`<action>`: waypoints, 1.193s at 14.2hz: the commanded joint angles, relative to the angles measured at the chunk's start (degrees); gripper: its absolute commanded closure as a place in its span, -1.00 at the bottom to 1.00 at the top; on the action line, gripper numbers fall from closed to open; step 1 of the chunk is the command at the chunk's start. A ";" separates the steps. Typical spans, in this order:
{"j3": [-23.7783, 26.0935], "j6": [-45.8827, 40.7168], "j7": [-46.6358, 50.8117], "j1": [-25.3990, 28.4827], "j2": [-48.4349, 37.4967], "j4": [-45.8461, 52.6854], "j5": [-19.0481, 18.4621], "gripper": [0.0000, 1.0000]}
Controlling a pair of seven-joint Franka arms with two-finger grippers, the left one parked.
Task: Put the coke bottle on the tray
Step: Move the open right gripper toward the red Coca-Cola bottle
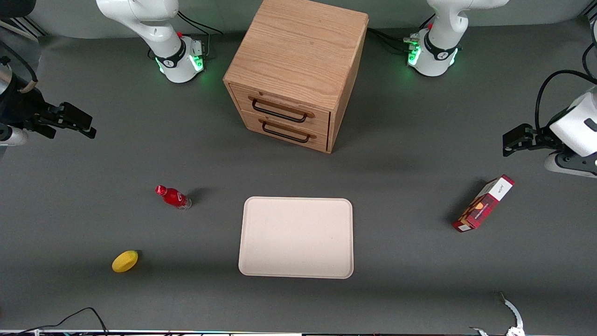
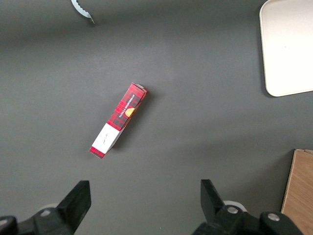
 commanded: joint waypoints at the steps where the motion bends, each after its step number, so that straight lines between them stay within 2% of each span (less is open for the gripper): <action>1: -0.02 0.11 0.28 0.19 1.43 1.83 1.12 -1.00; 5: 0.33 0.81 0.02 0.36 4.50 2.01 0.86 -1.00; 10: 1.13 6.86 0.28 2.03 10.65 0.87 0.06 -0.98; 14: 2.09 16.43 0.37 2.39 10.58 -7.90 -0.20 -1.00; 17: 2.53 20.92 0.28 2.39 10.14 -13.45 -2.22 -1.00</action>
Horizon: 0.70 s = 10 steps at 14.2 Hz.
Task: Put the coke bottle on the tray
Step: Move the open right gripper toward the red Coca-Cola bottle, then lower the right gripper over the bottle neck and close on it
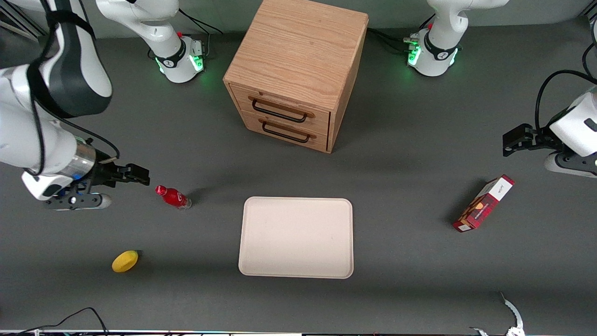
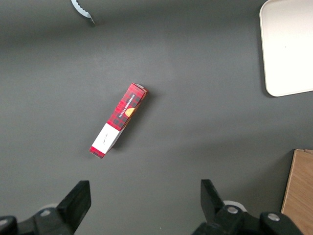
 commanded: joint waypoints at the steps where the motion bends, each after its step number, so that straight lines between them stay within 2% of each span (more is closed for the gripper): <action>1: 0.62 4.37 0.19 -0.39 -1.91 -5.91 -1.35 -1.00; 7: 0.62 17.19 -2.10 -0.83 -4.01 -19.78 -1.62 -1.00; 10: 0.53 20.72 -2.27 -0.83 -3.32 -22.35 -1.62 -1.00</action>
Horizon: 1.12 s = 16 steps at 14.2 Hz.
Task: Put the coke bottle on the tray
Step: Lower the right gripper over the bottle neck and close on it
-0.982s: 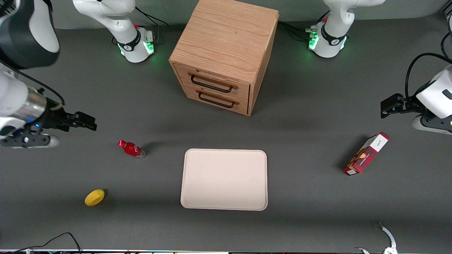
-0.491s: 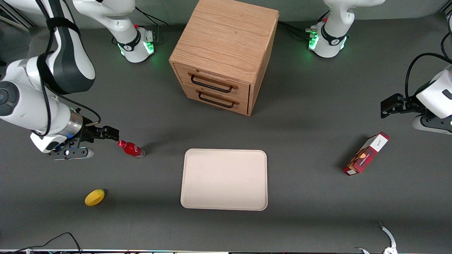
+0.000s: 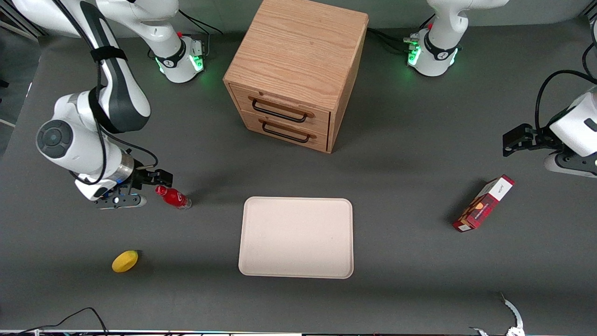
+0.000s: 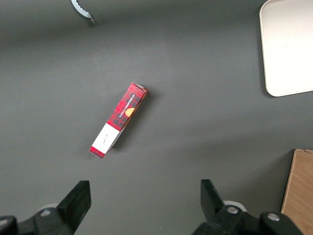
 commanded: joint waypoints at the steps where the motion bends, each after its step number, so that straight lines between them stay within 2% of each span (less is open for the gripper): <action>1: 0.37 3.68 -1.88 -0.66 -2.27 -4.32 -1.11 -1.00; 3: 0.46 5.70 -3.47 -1.53 -2.18 -5.55 -2.61 -1.00; 12: 0.46 9.75 -4.70 -1.54 -0.51 -6.70 -2.61 -0.95; 14: 0.46 10.19 -4.70 -1.45 -0.16 -6.61 -2.61 -0.89; 16: 0.46 10.28 -4.70 -1.27 0.28 -6.44 -2.61 -0.69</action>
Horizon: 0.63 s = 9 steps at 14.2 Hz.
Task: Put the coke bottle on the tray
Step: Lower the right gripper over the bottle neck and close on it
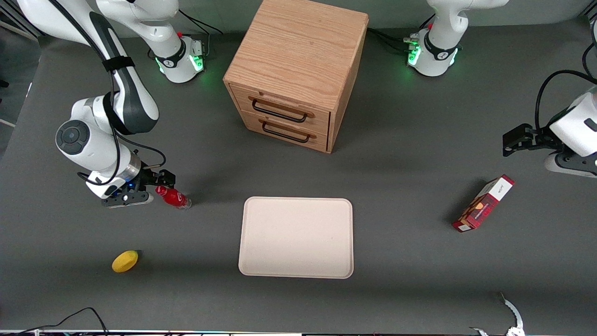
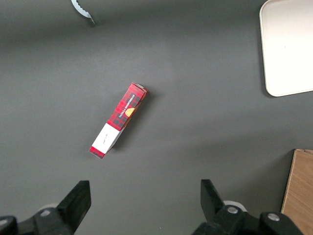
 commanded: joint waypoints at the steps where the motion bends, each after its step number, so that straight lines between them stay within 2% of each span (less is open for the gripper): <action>1: 0.33 1.31 -1.08 -0.02 0.12 -0.34 -0.59 -0.56; 3: 0.33 1.93 -0.82 -0.02 0.39 -0.43 -0.59 -0.15; 6: 0.33 1.93 -0.47 0.07 0.39 -0.43 -0.50 1.00; 9: 0.33 1.93 -0.56 0.07 0.13 -0.43 -0.50 1.00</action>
